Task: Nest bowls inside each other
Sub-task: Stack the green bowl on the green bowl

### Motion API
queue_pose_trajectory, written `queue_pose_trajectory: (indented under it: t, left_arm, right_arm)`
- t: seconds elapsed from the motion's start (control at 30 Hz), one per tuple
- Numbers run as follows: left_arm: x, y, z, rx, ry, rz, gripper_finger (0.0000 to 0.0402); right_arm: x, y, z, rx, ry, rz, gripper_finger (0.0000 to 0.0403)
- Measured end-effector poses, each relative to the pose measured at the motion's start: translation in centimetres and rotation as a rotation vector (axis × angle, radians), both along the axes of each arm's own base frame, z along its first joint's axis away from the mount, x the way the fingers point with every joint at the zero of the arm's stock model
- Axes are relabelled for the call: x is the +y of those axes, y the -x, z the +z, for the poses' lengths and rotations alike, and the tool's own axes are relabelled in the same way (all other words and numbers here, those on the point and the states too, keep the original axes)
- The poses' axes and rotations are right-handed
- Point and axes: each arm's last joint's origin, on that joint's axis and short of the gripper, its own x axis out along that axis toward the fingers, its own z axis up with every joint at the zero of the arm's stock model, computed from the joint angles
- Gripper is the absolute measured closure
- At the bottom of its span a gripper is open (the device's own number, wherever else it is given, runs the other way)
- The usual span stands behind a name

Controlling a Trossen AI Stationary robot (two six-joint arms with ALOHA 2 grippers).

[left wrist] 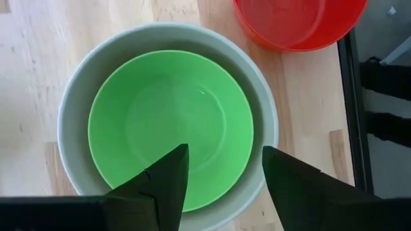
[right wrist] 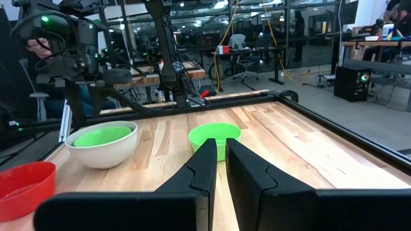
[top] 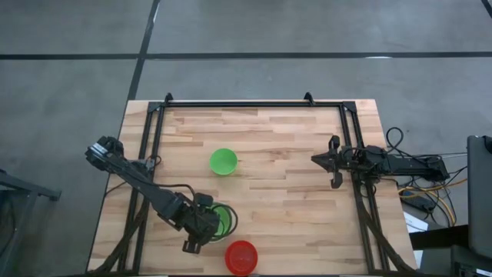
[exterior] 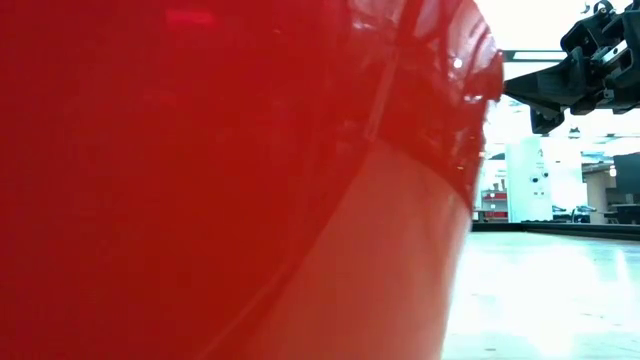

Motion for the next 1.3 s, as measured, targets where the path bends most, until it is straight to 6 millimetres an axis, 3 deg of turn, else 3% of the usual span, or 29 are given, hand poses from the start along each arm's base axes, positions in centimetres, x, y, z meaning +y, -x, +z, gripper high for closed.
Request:
queue_pose_trajectory:
  t: [0.6, 1.3]
  left_arm:
    - [1.7, -1.6, 1.4, -0.02, 0.054, 0.187, 0.02]
    - [6.2, -3.4, 1.9, 0.046, 0.102, 0.391, 0.0207]
  right_arm:
    - [0.0, 0.0, 0.0, 0.0, 0.0, 0.0, 0.0369]
    - [0.0, 0.0, 0.0, 0.0, 0.0, 0.0, 0.0369]
